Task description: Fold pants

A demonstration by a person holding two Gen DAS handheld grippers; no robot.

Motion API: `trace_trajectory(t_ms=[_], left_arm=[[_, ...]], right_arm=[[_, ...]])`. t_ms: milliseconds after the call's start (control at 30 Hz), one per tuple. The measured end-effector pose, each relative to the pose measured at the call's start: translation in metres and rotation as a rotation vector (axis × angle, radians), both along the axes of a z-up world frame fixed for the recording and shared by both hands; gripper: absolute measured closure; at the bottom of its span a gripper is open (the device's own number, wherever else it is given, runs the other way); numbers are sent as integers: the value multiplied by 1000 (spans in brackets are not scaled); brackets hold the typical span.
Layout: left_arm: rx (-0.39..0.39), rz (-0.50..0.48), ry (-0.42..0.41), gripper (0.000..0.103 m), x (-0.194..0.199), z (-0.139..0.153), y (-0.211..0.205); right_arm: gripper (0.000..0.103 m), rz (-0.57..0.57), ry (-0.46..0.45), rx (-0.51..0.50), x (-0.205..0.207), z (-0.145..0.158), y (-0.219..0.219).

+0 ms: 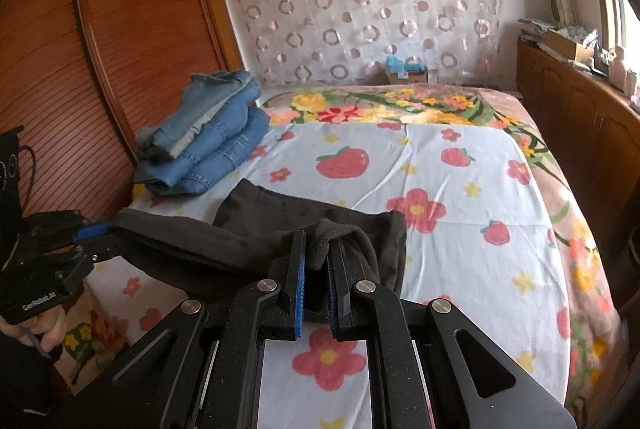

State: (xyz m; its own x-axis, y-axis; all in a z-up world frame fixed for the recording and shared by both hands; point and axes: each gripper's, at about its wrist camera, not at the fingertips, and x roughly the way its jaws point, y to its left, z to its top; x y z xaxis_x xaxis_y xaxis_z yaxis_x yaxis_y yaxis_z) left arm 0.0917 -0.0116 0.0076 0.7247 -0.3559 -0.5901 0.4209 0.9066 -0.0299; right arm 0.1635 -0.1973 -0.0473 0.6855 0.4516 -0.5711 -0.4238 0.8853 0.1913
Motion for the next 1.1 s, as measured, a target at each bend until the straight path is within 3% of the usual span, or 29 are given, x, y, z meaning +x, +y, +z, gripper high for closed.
trace_trajectory(t_ms=[200, 267, 333, 633, 833, 967, 1100], left_arm=[[-41, 1, 17, 85, 10, 2, 8], [-66, -6, 23, 72, 9, 1, 12], [-74, -7, 21, 65, 10, 1, 14], [-84, 21, 53, 61, 15, -10, 20], [-59, 29, 101, 61, 21, -33, 19], [-52, 33, 128, 61, 22, -47, 18], [-21, 67, 164, 61, 27, -63, 18]], right_arm=[[97, -5, 22, -31, 19, -6, 11], [97, -4, 38, -41, 27, -11, 16], [97, -7, 46, -59, 33, -15, 20], [97, -29, 111, -80, 69, -39, 27], [67, -78, 110, -78, 69, -37, 12], [63, -79, 77, -108, 51, -33, -4], [63, -49, 102, -143, 40, -44, -13]])
